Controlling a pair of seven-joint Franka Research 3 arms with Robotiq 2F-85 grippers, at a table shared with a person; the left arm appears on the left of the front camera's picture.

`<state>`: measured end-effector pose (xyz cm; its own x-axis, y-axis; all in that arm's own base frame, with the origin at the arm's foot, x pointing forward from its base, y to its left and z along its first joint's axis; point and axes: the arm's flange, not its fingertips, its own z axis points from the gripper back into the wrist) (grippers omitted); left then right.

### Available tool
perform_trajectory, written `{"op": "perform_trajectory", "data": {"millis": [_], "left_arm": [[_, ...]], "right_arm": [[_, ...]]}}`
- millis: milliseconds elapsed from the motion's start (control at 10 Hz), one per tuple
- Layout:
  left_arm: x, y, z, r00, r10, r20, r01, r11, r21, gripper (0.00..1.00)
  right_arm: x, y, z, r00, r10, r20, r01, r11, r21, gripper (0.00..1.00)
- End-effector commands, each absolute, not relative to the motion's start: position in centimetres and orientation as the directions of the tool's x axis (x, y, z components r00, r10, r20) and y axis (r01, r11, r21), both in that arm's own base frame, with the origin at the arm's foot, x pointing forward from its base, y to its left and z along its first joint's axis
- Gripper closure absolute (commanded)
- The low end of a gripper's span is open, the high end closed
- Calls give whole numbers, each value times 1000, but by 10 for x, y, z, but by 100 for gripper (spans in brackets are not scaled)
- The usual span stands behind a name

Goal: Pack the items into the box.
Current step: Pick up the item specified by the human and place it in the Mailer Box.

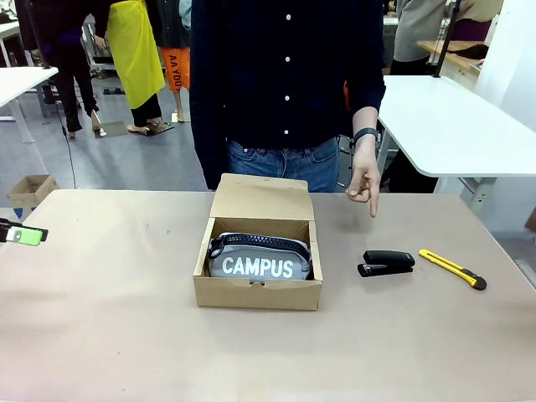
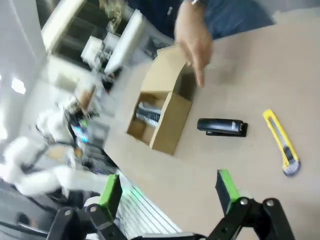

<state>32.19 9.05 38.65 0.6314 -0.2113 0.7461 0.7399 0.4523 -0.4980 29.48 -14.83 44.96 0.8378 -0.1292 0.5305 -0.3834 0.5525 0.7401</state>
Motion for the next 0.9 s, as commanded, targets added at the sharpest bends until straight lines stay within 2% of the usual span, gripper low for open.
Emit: {"op": "perform_trajectory", "data": {"millis": [0,100,200,300,400,700,800], "left_arm": [[319,88,388,629,-190,754,737,455,-500,0],[319,88,388,629,-190,754,737,455,-500,0],[319,88,388,629,-190,754,737,455,-500,0],[319,88,388,629,-190,754,737,455,-500,0],[319,88,388,629,-190,754,737,455,-500,0],[319,88,388,629,-190,754,737,455,-500,0],[319,88,388,629,-190,754,737,455,-500,0]], "right_arm": [[271,-44,417,593,403,697,-762,561,324,0],[258,-13,405,490,592,640,-857,463,228,0],[241,4,397,412,692,593,-908,365,206,0],[228,-8,400,441,667,600,-892,398,212,0],[321,-37,460,741,370,561,-661,552,509,0],[321,-37,460,741,370,561,-661,552,509,0],[318,-37,458,714,426,556,-695,532,484,0]]}}
